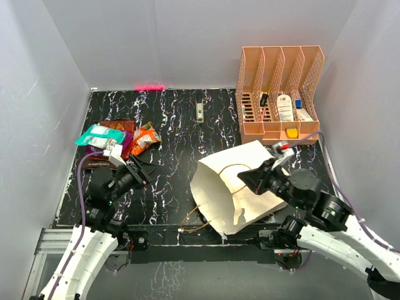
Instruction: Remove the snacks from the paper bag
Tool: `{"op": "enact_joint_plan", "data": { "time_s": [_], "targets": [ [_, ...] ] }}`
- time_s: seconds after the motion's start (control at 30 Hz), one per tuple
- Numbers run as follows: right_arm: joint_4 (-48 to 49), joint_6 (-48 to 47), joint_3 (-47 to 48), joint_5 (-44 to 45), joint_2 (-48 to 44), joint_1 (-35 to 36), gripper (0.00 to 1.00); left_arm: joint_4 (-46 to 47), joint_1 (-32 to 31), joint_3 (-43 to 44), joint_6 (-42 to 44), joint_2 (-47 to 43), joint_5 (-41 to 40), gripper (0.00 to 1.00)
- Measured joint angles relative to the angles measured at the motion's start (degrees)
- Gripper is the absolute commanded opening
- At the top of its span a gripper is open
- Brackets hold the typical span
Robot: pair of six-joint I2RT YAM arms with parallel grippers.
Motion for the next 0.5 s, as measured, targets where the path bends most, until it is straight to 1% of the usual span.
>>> {"op": "enact_joint_plan", "data": {
  "time_s": [0.07,0.13,0.17,0.23,0.27,0.3,0.37,0.4,0.43,0.5],
  "targets": [
    [-1.2,-0.3,1.2,1.9,-3.4,0.0,0.07,1.4,-1.3,-0.8,-1.2,0.8,0.0,0.73],
    [-1.9,-0.4,2.0,3.5,-5.5,0.0,0.07,3.2,-4.5,-1.0,-1.9,2.8,-0.5,0.73],
    [-2.2,-0.3,2.1,4.1,-5.9,0.0,0.07,4.2,-6.5,-1.0,-2.1,4.1,-1.0,0.72],
    [-3.3,-0.3,2.1,5.2,-5.5,0.0,0.07,5.9,-13.8,-0.5,-1.8,8.3,-4.5,0.71],
    [-3.7,-0.2,2.1,5.5,-5.1,0.0,0.07,6.6,-18.0,0.0,-1.7,10.5,-6.5,0.69],
    [-3.9,-0.2,2.1,6.1,-4.4,0.0,0.07,7.8,-24.4,0.8,-1.4,13.4,-10.1,0.67],
    [-3.9,-0.1,2.1,6.8,-2.8,0.0,0.07,9.6,-34.6,2.2,-0.8,18.1,-16.4,0.63],
    [-3.8,-0.1,2.1,7.1,-1.9,0.0,0.07,10.4,-40.4,3.3,-0.4,20.8,-20.7,0.59],
    [-3.8,-0.1,2.1,7.5,-1.0,0.0,0.07,11.1,-46.2,4.7,-0.2,23.7,-25.0,0.52],
    [-3.8,0.0,2.1,8.1,0.2,0.0,0.07,12.6,-55.9,6.9,-0.4,29.0,-33.4,0.36]
  ]
}}
